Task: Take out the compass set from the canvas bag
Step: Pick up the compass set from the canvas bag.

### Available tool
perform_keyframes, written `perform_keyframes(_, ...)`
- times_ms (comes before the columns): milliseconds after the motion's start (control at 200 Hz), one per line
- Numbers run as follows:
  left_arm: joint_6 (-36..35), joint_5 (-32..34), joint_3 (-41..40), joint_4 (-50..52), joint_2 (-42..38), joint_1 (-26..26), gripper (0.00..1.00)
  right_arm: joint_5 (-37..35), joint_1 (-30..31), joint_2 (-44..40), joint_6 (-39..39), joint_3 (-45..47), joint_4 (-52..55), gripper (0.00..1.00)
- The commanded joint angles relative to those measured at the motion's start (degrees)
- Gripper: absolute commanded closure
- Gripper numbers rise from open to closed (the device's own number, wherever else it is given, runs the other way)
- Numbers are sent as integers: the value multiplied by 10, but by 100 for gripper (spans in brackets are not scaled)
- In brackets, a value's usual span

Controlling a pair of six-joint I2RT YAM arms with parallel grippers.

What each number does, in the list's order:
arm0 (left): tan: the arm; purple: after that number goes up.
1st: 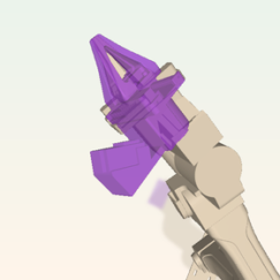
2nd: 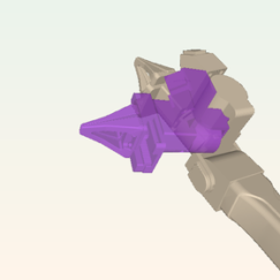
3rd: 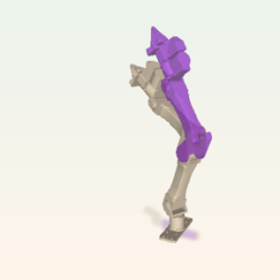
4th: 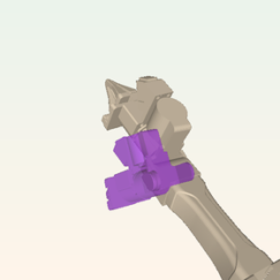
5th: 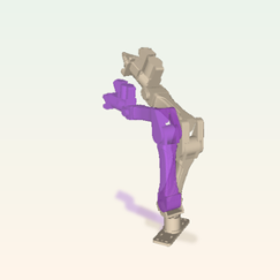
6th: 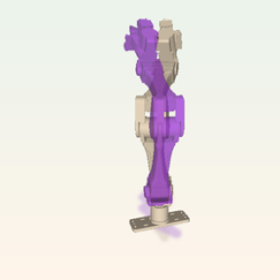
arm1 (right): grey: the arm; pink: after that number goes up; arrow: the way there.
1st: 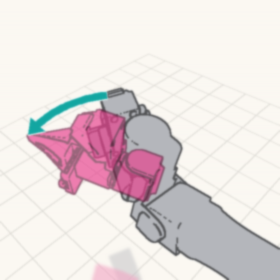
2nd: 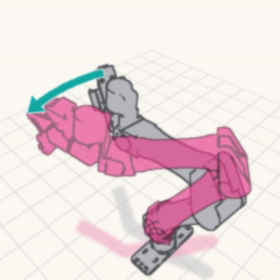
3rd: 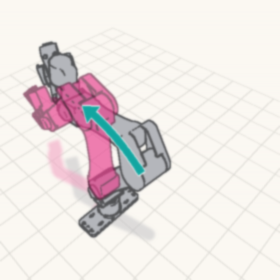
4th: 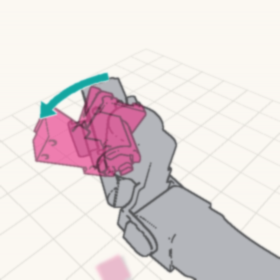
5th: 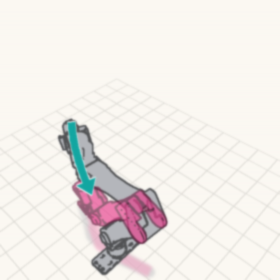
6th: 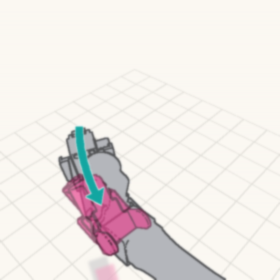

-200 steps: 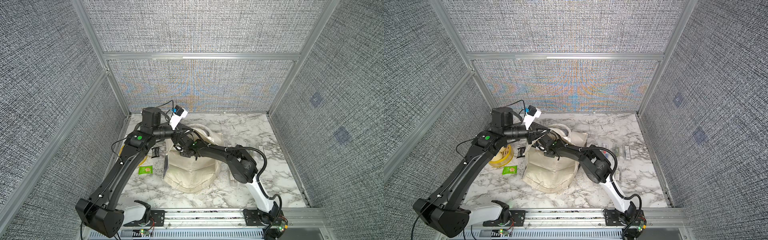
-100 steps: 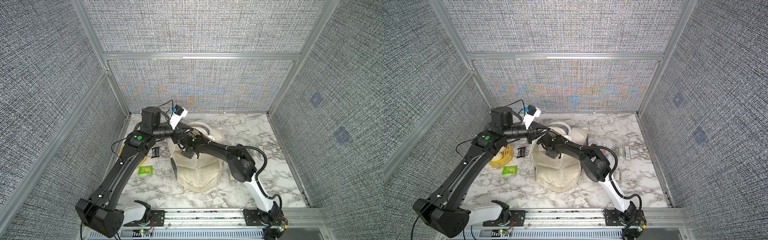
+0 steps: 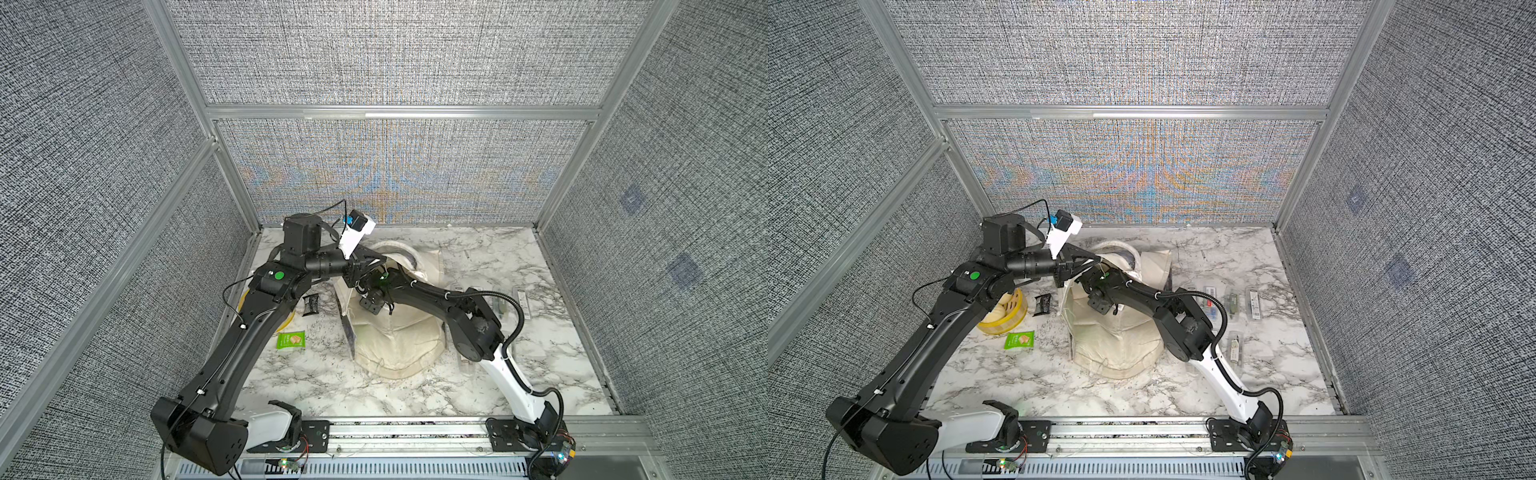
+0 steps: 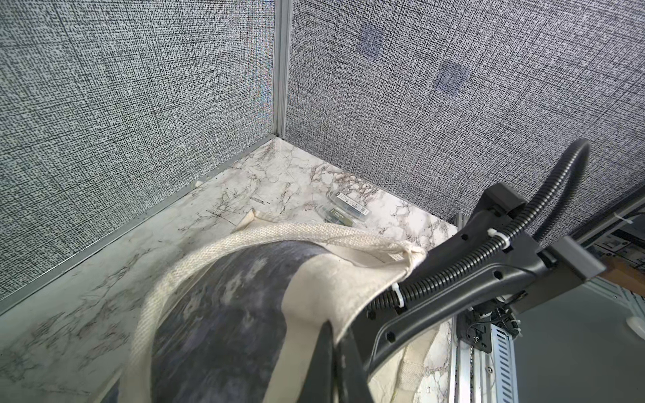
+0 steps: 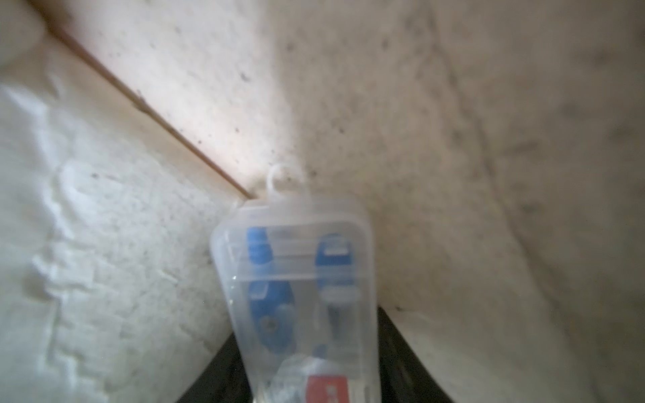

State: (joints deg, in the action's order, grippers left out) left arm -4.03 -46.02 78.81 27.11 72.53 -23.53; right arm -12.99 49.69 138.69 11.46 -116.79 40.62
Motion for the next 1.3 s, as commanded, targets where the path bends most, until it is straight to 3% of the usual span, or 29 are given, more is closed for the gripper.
perform_keyframes(0, 3, -32, 0, -27, -5, -1, 100, 63, -1, -3, -35, -7, 106, 57)
perform_keyframes(275, 8, -11, -1, -33, 0, -1, 100, 73, 1, -65, -50, -51, 198, 61)
perform_keyframes(520, 39, 23, -11, -75, -2, 0, 100, 88, 17, -174, -59, 41, 207, 62)
perform_keyframes(810, 75, 55, -34, -139, -20, 1, 100, 96, 45, -229, -56, 122, 218, 62)
perform_keyframes(1015, 75, 83, -37, -132, -25, 2, 100, 96, 57, -279, -63, 167, 237, 62)
perform_keyframes(1296, 75, 81, -35, -130, -11, 3, 100, 141, 87, -370, -68, 121, 282, 63)
